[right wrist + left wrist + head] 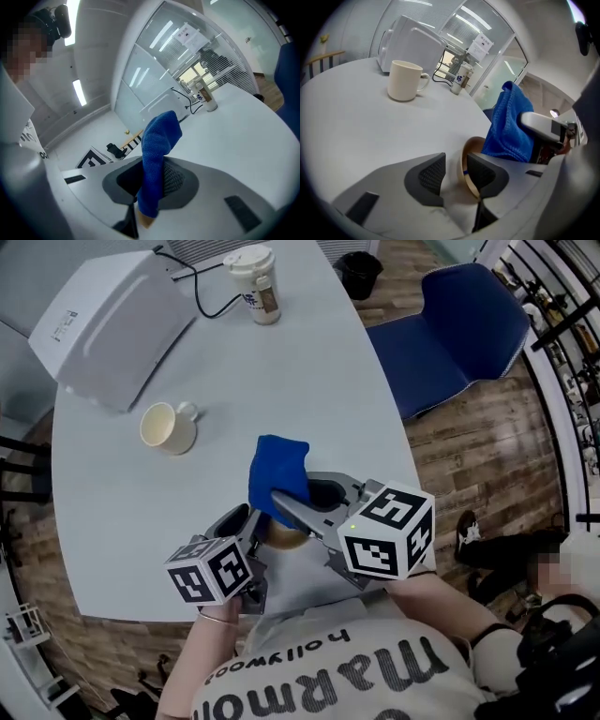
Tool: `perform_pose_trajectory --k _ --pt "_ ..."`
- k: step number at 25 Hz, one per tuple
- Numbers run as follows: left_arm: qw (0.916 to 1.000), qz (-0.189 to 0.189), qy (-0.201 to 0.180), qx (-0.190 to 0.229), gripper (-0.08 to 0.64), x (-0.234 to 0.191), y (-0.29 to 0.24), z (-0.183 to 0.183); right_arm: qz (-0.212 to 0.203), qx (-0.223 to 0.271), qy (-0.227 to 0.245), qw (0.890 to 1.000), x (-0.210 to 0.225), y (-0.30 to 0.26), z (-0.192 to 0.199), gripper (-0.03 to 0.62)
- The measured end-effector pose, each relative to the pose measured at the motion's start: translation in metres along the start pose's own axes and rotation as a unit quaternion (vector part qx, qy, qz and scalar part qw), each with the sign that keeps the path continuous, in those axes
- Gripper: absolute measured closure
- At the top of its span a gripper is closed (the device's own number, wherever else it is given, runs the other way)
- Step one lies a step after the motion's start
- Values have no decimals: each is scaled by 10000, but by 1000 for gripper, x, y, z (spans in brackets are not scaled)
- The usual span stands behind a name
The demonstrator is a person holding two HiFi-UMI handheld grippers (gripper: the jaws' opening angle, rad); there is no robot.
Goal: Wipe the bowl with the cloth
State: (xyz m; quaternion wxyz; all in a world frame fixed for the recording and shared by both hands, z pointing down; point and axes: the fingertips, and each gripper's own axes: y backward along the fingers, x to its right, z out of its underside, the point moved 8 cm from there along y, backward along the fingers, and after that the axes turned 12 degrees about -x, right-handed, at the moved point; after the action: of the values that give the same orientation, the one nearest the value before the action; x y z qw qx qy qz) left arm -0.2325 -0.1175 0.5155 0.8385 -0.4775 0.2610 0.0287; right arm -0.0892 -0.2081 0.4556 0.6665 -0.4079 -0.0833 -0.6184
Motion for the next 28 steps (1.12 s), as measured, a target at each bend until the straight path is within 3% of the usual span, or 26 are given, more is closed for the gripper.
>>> perform_pose_trajectory --k 9,12,16,19,24,28 --pt "9996 -168 30 -229 474 2 -9 3 -52 -57 -196 9998 14 1 7 531" --pt "9997 -173 90 -119 523 2 -8 2 -18 -50 -206 9998 15 3 9 531" --pt "9995 -315 -61 79 523 6 -2 -3 -151 -25 -80 9999 10 9 6 531" --pt "9988 -417 -150 226 523 10 4 -8 -280 -322 230 9988 2 6 4 531" --pt "9942 -713 -654 463 540 19 16 -14 127 -912 621 9938 -9 -17 12 531" --pt "9866 -728 -1288 692 537 34 16 -26 628 -1033 1028 9873 -8 -17 9 531"
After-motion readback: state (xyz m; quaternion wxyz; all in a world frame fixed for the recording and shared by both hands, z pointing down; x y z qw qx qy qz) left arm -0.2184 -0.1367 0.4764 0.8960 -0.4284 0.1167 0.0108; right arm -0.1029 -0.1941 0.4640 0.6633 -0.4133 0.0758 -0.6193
